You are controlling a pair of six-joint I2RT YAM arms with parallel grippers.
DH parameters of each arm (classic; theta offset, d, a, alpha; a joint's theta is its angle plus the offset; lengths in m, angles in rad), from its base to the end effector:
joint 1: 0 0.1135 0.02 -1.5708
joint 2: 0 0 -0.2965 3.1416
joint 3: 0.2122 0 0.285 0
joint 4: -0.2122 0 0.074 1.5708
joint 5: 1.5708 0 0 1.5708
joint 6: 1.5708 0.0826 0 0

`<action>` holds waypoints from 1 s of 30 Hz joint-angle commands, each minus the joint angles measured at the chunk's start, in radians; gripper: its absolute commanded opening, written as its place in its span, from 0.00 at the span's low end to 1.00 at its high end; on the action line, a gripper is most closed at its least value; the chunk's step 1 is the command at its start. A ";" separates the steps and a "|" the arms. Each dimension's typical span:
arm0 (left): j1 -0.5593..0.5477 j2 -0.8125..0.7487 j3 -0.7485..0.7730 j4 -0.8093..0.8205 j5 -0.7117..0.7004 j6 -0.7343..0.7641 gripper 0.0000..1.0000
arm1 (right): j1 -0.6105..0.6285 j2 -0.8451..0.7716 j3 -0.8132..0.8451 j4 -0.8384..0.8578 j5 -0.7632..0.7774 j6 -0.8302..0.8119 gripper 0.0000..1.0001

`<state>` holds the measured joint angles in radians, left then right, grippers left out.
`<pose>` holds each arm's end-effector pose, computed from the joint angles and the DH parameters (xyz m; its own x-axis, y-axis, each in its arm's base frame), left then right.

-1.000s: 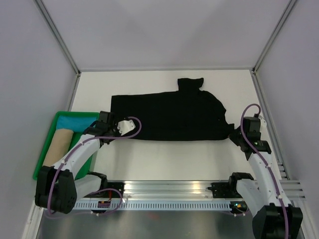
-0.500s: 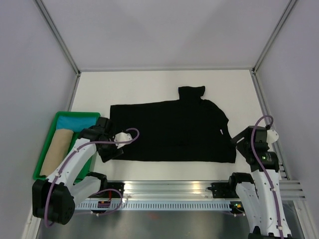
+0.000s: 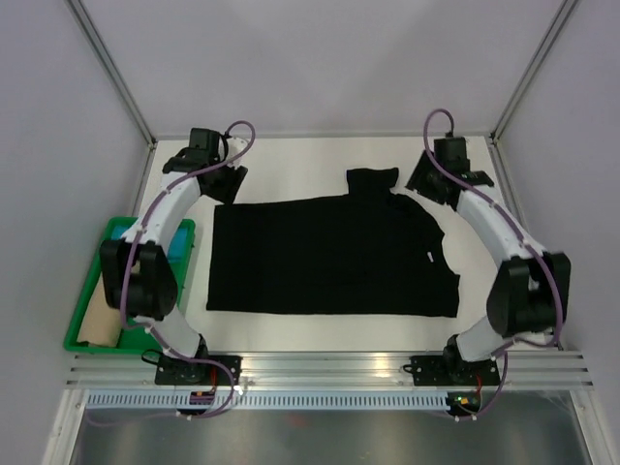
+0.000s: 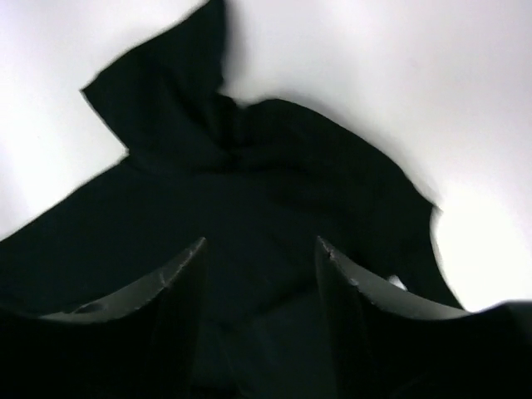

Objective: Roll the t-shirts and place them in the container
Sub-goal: Fold the tshirt

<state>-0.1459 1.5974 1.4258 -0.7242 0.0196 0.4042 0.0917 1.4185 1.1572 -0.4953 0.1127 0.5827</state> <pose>0.4059 -0.0613 0.2992 -0.6482 0.4927 -0.5806 0.4486 0.8632 0.2317 0.3725 0.0249 0.2854 -0.5760 0.4961 -0.6497 0.3682 0.8670 0.3357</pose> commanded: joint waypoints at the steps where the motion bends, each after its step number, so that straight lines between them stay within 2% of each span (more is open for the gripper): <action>1: 0.037 0.169 0.077 0.051 -0.046 -0.175 0.67 | 0.034 0.248 0.232 0.067 -0.048 -0.112 0.64; 5: 0.107 0.317 0.160 0.048 -0.024 -0.235 0.67 | 0.034 0.515 0.439 0.051 -0.085 -0.130 0.68; 10: 0.121 0.446 0.214 0.049 -0.024 -0.245 0.68 | 0.033 0.802 0.673 0.003 -0.096 -0.123 0.68; 14: 0.144 0.541 0.261 0.049 -0.024 -0.254 0.69 | 0.032 0.936 0.795 -0.011 -0.102 -0.121 0.67; 18: 0.181 0.593 0.291 0.048 -0.024 -0.255 0.69 | 0.031 0.984 0.794 0.004 -0.110 -0.115 0.62; 19: 0.183 0.598 0.292 0.043 -0.001 -0.254 0.68 | 0.031 0.982 0.782 0.014 -0.108 -0.115 0.59; 20: 0.183 0.602 0.291 0.040 0.038 -0.251 0.67 | 0.032 0.979 0.760 0.026 -0.146 -0.116 0.52; 23: 0.181 0.613 0.283 0.028 0.092 -0.258 0.62 | 0.031 0.971 0.737 0.055 -0.174 -0.109 0.38; 25: 0.183 0.618 0.279 0.016 0.111 -0.258 0.59 | 0.033 0.965 0.731 0.066 -0.185 -0.109 0.34; 28: 0.183 0.612 0.262 0.012 0.124 -0.248 0.44 | 0.033 0.941 0.716 0.087 -0.205 -0.110 0.19; 29: 0.186 0.602 0.256 0.011 0.146 -0.246 0.32 | 0.033 0.930 0.705 0.090 -0.208 -0.122 0.09; 30: 0.184 0.595 0.251 0.009 0.169 -0.234 0.25 | 0.034 0.901 0.696 0.101 -0.211 -0.132 0.05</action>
<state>0.0364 2.1838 1.6859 -0.6933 0.1070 0.1753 0.1234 2.3695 1.8870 -0.4080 -0.0643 0.4686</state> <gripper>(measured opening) 0.306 0.087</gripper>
